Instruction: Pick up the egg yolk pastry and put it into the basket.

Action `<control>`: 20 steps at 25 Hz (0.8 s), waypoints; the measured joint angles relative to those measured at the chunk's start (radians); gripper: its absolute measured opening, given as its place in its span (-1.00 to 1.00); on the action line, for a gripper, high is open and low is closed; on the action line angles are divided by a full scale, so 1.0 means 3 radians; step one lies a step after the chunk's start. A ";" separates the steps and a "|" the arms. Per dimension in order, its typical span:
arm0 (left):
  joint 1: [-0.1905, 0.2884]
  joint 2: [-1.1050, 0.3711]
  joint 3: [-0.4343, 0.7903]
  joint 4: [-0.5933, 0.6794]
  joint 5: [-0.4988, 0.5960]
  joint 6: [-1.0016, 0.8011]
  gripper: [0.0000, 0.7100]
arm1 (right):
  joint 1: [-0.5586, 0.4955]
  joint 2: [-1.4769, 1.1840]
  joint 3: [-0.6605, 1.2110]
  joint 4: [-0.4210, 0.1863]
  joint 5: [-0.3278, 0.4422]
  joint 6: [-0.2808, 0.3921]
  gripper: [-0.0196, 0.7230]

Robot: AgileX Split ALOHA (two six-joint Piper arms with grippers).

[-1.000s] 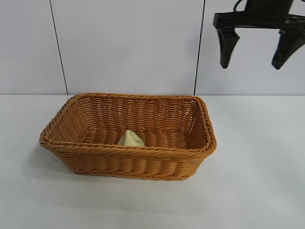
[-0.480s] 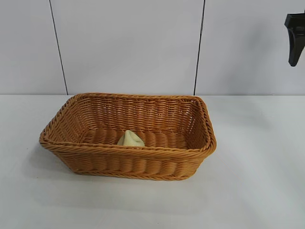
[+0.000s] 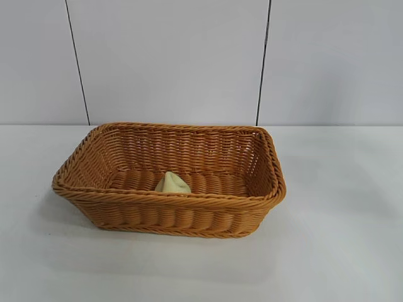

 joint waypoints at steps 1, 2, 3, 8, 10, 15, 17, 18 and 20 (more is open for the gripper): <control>0.0000 0.0000 0.0000 0.0000 0.0000 0.0000 0.76 | 0.0000 -0.0156 0.0095 0.0027 0.0000 -0.0008 0.92; 0.0000 0.0000 0.0000 0.0000 0.0000 0.0000 0.76 | 0.0000 -0.0282 0.0208 0.0058 0.0000 -0.0022 0.92; 0.0000 0.0000 0.0000 0.0000 0.0000 0.0000 0.76 | 0.0000 -0.0433 0.0324 0.0072 -0.0005 -0.0046 0.92; 0.0000 0.0000 0.0000 0.0000 0.0000 0.0000 0.76 | 0.0000 -0.1211 0.0915 0.0082 -0.0261 -0.0166 0.92; 0.0000 0.0000 0.0000 0.0000 0.0000 0.0000 0.76 | 0.0000 -0.1509 0.1157 0.0089 -0.0409 -0.0174 0.92; 0.0000 0.0000 0.0000 0.0000 0.0000 0.0000 0.76 | 0.0000 -0.2262 0.1543 0.0090 -0.0668 -0.0242 0.92; 0.0000 0.0000 0.0000 0.0000 0.0000 0.0000 0.76 | 0.0000 -0.2495 0.1639 0.0090 -0.0670 -0.0281 0.92; 0.0000 0.0000 0.0000 0.0000 0.0000 0.0000 0.76 | 0.0000 -0.2599 0.1667 0.0090 -0.0669 -0.0284 0.92; 0.0000 0.0000 0.0000 0.0000 0.0000 0.0000 0.76 | 0.0000 -0.2753 0.1682 0.0090 -0.0669 -0.0285 0.92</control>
